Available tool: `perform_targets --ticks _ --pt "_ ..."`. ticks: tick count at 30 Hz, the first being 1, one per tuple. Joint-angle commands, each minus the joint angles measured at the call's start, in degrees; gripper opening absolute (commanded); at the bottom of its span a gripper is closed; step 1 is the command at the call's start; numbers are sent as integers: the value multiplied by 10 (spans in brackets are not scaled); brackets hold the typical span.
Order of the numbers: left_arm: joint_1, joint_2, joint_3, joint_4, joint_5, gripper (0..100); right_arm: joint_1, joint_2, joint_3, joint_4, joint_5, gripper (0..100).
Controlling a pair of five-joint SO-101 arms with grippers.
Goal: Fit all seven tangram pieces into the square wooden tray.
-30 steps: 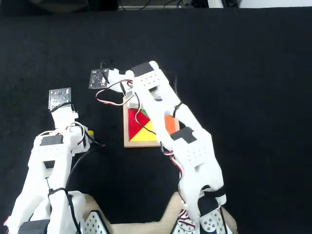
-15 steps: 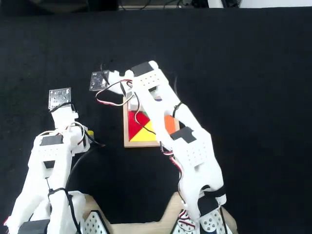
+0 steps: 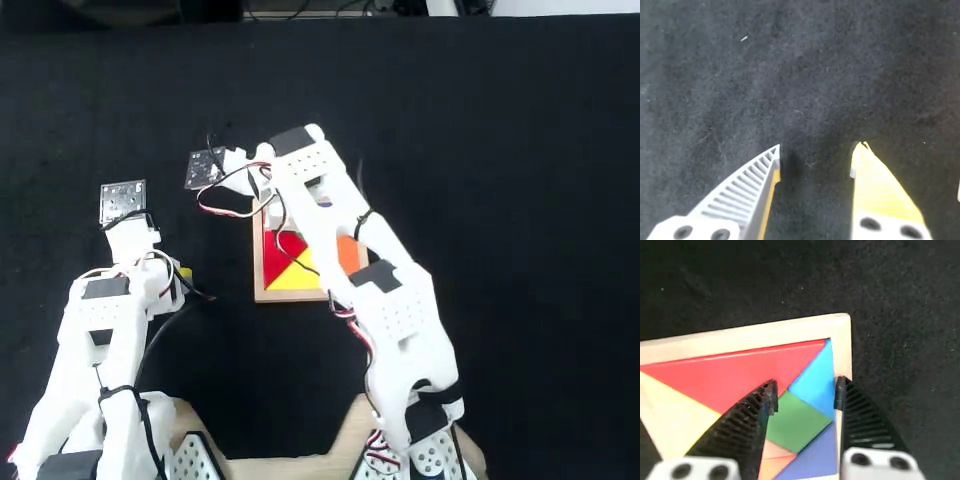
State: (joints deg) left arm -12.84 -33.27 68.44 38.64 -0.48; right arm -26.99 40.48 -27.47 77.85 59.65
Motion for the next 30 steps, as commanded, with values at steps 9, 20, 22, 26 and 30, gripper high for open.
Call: perform_targets --ticks 9,20,22,26,30 --pt "-5 -5 -7 -11 5 230 46 -7 -51 -31 -42 12" --pt "-5 -5 -7 -16 5 230 25 36 -51 -30 -42 11" --pt "-5 -5 -4 -23 5 230 24 20 -51 -25 -42 11" --pt "-5 -5 -3 -24 5 230 45 -64 -65 32 -43 11" --pt "-5 -5 -3 -25 5 230 110 -157 -50 77 -87 11"
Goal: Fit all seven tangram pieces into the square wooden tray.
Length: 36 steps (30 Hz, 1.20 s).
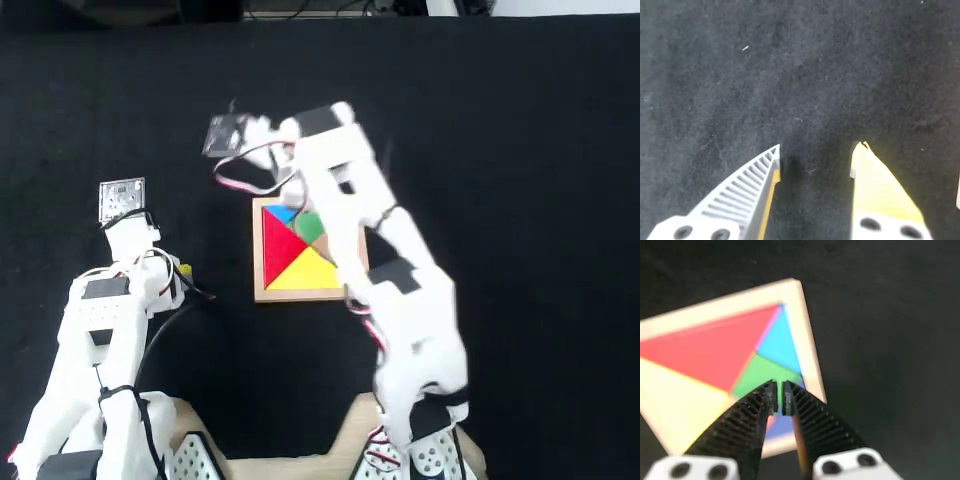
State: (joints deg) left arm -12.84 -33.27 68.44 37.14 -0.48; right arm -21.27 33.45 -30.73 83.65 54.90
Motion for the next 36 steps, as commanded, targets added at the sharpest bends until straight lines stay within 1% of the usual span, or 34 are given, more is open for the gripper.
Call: perform_targets --ticks 1,7,9,11,13,16,18,22,25,27,36 --pt "-5 -5 -3 -11 5 230 73 -97 2 12 -64 11" --pt "1 -4 -8 -11 5 230 179 -104 162 -68 -213 11" --pt "29 0 -17 -10 2 230 204 -105 210 -104 -255 11" --pt "59 2 -29 -5 1 230 218 -101 254 -144 -278 11" --pt "89 12 -45 13 5 219 219 -102 301 -178 -279 11" --pt "134 59 -94 41 10 169 205 -104 342 -201 -280 11" --pt "147 103 -131 44 36 159 191 -104 353 -205 -280 11" --pt "153 187 -195 18 82 205 173 -104 364 -203 -282 11" --pt "153 242 -224 0 89 216 172 -104 373 -204 -283 11" --pt "153 266 -243 6 91 216 172 -104 373 -203 -283 11" --pt "154 271 -249 4 91 217 142 -116 389 -204 -284 11"
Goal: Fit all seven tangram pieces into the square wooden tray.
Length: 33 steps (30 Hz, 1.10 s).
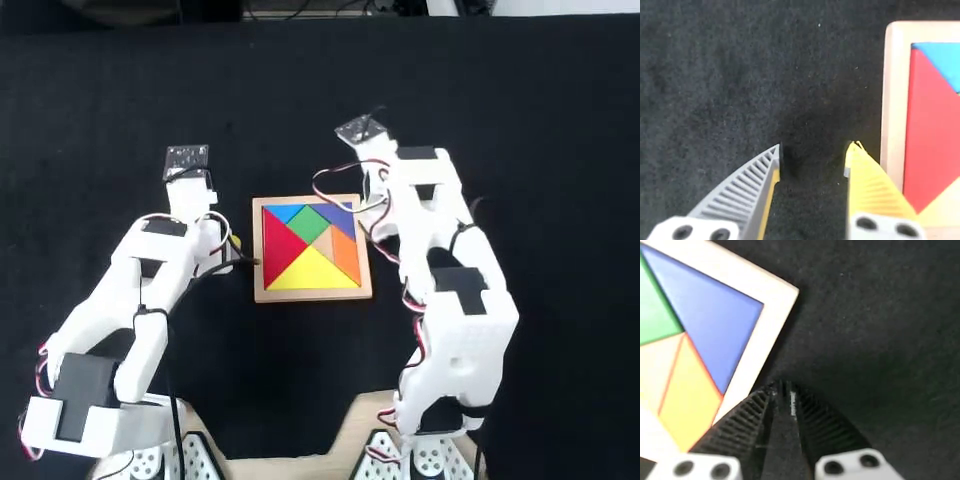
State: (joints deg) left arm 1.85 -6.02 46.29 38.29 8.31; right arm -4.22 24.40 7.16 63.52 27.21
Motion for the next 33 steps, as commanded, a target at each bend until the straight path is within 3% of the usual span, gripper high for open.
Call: perform_targets --ticks 1,9,13,17,21,25,27,29,33 --pt "7 -2 -28 -8 4 218 -29 -32 16 -6 -7 11" --pt "7 -2 -27 -4 4 217 -25 -80 69 -55 -7 11" --pt "-7 -37 -45 62 -2 216 25 -154 64 -9 -7 11" --pt "-65 -167 -97 144 -31 216 64 -303 64 43 -7 11" --pt "-110 -332 -116 156 -104 208 73 -458 71 71 -8 11" --pt "-124 -467 -90 161 -149 75 69 -574 109 79 -8 11" --pt "-124 -527 -65 161 -150 23 69 -613 136 76 -8 11" --pt "-124 -582 -37 161 -131 43 69 -651 157 76 -9 11" --pt "-123 -710 22 161 -79 30 72 -758 205 62 -85 11"
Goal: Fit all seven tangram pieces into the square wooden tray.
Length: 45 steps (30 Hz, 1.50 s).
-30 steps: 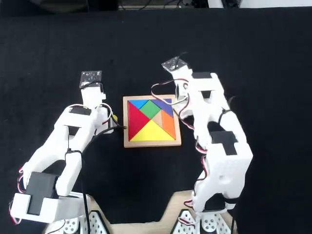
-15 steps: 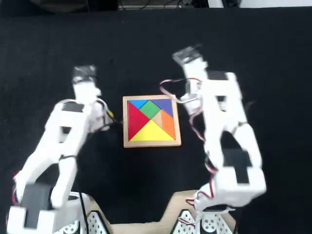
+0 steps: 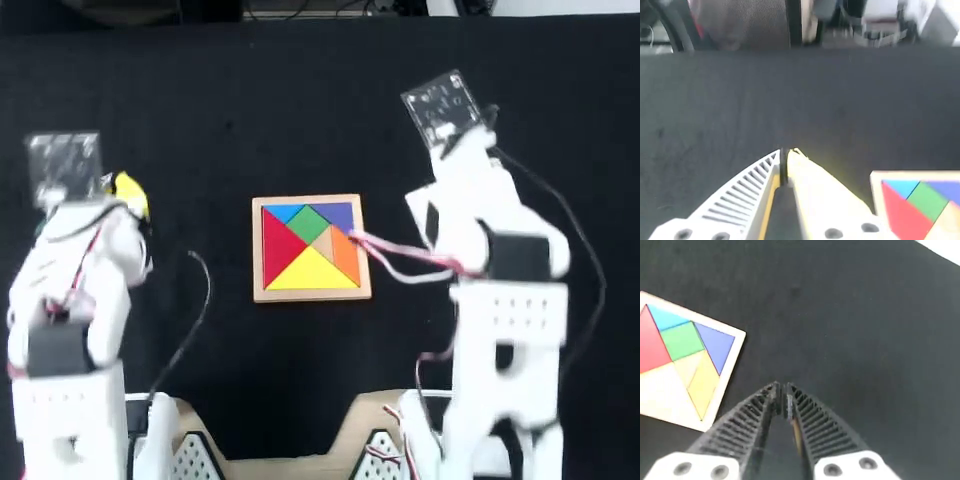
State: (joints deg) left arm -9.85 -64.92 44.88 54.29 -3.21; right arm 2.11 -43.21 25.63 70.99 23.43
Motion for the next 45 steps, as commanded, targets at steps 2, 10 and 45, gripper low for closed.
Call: perform_targets --ticks 2,10,45 --pt "-1 -188 63 -4 35 32 9 -154 76 -50 -62 11" --pt "-1 -253 202 -91 -42 34 7 -331 356 -280 -64 11" --pt "-7 -389 524 -116 -49 33 4 -576 713 -350 -63 11"
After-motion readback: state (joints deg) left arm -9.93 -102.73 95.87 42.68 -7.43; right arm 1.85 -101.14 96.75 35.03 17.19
